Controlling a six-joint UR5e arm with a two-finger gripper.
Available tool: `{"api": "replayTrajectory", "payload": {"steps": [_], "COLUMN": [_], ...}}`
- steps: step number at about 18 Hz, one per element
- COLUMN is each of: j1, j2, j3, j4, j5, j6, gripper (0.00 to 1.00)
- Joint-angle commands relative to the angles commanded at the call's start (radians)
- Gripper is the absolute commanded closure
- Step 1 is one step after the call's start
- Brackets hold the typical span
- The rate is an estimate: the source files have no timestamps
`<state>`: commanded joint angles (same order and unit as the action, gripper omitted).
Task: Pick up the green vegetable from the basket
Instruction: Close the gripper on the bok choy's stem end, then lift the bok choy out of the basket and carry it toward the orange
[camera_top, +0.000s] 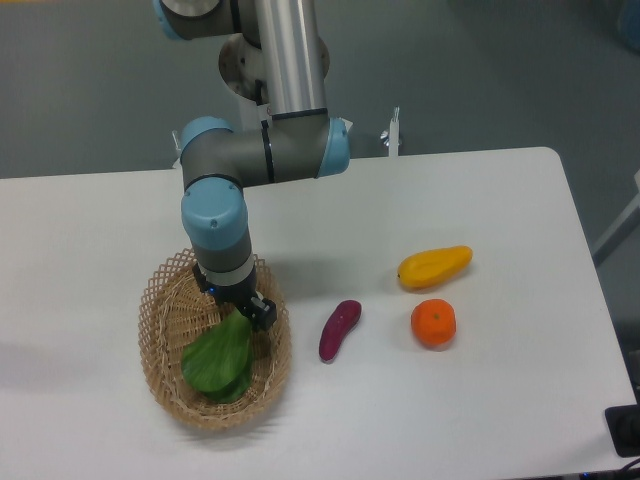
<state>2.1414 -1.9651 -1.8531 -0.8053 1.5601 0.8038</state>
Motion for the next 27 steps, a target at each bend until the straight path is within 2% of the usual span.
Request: {"api": "replayTrajectory", "payload": {"steps": [2,11,14,18,24,27], "j1": [0.0,0.006,0.021,0.061,0.153,0.239], "j2": [0.005,0.038,0.08,0.133,0.155,0.17], "j3": [0.003,0.009,0.026,0.067,0.124,0.124], "j4": [0.0,-0.005,-0.014,-0.028,-0.029,-0.083], "j5": [0.0,-0.003,-0.005,-0.008,-0.011,-0.011], "j6": [-0.002,0.003,0.006,0.054,0.135,0.25], "gripper": [0.67,0.72,0.72,0.72,0.72,0.72]}}
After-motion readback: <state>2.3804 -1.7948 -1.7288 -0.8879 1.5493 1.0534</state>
